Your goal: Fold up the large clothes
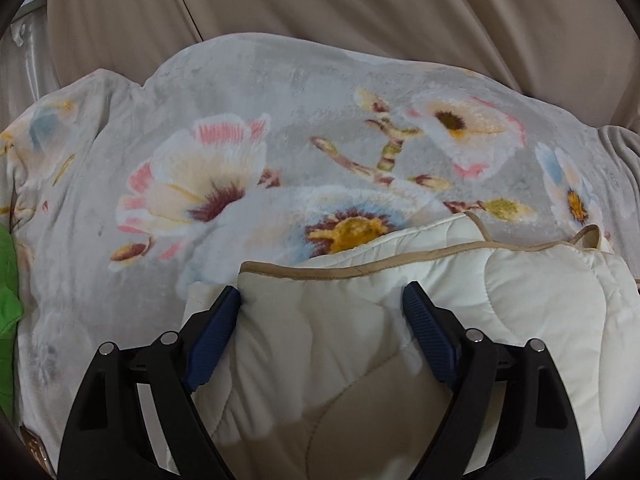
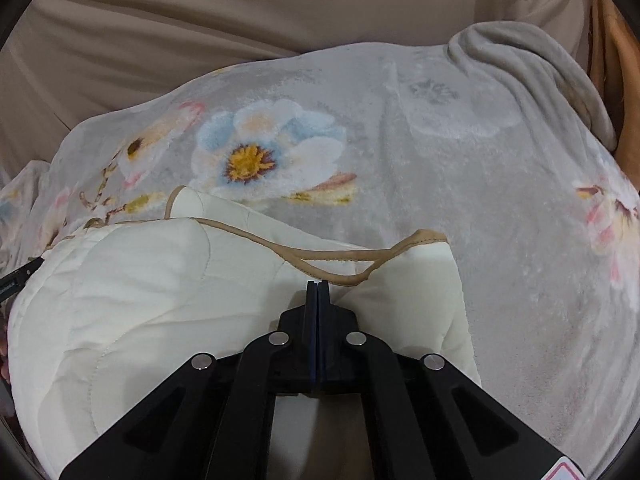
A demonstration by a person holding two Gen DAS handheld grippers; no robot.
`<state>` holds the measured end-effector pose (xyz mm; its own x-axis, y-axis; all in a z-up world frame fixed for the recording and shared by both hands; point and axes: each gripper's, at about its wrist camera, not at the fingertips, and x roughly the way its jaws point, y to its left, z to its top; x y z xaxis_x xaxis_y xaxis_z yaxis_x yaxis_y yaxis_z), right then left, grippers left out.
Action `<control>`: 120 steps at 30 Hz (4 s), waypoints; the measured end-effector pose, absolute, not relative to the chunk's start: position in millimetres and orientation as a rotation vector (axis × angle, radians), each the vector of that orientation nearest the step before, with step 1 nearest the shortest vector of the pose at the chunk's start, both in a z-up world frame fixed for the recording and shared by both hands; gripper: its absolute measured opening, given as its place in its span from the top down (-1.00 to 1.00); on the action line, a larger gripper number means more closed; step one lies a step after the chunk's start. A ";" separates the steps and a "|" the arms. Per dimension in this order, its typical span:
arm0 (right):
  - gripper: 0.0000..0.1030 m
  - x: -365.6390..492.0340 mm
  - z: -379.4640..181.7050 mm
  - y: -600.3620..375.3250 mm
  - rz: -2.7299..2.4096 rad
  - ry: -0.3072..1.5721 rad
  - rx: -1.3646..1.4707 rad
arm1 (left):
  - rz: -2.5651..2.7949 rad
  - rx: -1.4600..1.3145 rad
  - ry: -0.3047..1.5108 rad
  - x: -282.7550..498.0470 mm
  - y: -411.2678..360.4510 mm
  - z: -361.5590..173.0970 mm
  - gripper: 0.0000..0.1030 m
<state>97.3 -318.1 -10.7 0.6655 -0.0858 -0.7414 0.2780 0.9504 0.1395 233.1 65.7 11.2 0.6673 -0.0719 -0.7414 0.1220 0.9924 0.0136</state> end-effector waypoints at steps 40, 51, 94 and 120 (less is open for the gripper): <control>0.86 114.1 31.5 -128.9 0.108 0.820 0.145 | -0.143 -0.084 0.829 126.9 141.1 50.6 -0.76; 1.00 135.1 -18.0 -114.8 0.079 0.854 0.120 | -0.135 -0.127 0.906 109.8 166.7 12.0 -0.80; 0.86 92.9 -1.2 -126.1 0.079 0.895 0.042 | -0.267 -0.382 1.062 110.1 210.3 -12.2 -0.91; 0.88 98.8 -16.9 -131.3 0.200 0.853 0.178 | -0.392 -0.371 0.879 112.6 141.8 50.1 0.39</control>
